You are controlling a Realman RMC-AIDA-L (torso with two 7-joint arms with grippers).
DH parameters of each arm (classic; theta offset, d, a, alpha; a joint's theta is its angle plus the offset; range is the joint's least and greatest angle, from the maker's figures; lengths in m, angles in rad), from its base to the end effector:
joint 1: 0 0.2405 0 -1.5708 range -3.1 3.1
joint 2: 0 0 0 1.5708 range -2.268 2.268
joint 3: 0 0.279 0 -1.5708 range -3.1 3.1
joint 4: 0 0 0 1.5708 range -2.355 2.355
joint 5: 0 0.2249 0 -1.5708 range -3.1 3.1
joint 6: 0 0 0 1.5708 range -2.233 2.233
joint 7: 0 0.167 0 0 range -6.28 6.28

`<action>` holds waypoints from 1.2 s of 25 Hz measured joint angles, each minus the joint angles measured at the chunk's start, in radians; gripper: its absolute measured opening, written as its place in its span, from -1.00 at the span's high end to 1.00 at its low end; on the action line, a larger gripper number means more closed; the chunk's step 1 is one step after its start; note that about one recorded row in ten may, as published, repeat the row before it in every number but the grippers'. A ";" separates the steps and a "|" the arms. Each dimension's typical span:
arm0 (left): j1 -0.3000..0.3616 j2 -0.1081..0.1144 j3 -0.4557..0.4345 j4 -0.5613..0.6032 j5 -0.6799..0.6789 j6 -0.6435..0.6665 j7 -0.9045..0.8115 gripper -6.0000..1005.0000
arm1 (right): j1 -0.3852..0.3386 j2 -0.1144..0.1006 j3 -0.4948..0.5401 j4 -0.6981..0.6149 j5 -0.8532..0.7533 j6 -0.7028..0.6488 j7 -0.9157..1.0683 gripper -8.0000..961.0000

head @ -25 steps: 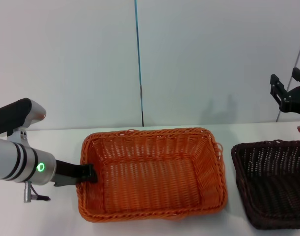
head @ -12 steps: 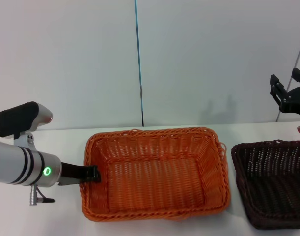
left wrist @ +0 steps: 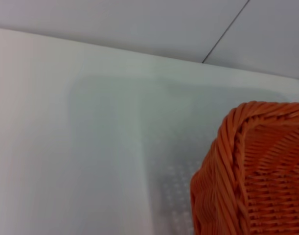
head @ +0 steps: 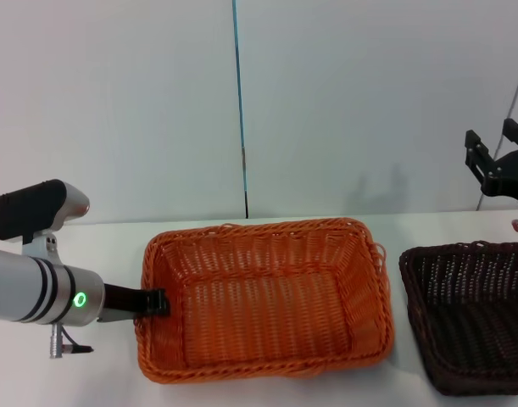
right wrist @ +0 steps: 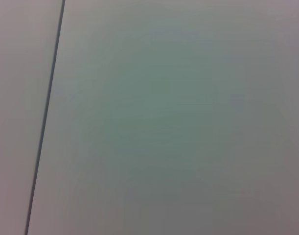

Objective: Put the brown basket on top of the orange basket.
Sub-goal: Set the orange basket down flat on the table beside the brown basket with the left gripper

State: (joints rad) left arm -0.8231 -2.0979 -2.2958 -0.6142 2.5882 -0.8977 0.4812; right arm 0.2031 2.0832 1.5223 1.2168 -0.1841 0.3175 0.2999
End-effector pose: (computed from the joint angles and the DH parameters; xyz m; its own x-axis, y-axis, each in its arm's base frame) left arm -0.2768 0.4742 -0.0551 0.3018 0.8568 0.4181 0.9116 -0.1310 -0.3896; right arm 0.2213 0.4301 0.0378 -0.7985 -0.1090 0.5920 0.5620 0.2173 0.7981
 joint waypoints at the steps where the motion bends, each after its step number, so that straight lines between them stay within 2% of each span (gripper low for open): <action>1: 0.002 0.000 0.001 0.000 0.000 0.000 0.003 0.73 | 0.001 0.000 0.000 0.000 0.000 0.000 -0.001 -0.05; 12: 0.011 -0.014 0.001 0.001 -0.005 0.010 0.054 0.73 | 0.005 0.000 -0.001 -0.004 0.000 0.000 -0.006 -0.05; 30: 0.019 -0.017 0.001 0.001 -0.004 0.028 0.084 0.64 | 0.007 0.000 -0.012 -0.003 0.000 0.000 -0.011 -0.05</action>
State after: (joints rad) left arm -0.8042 -2.1152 -2.2948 -0.6135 2.5840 -0.8696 0.5654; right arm 0.2102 2.0831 1.5100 1.2133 -0.1841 0.3175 0.2894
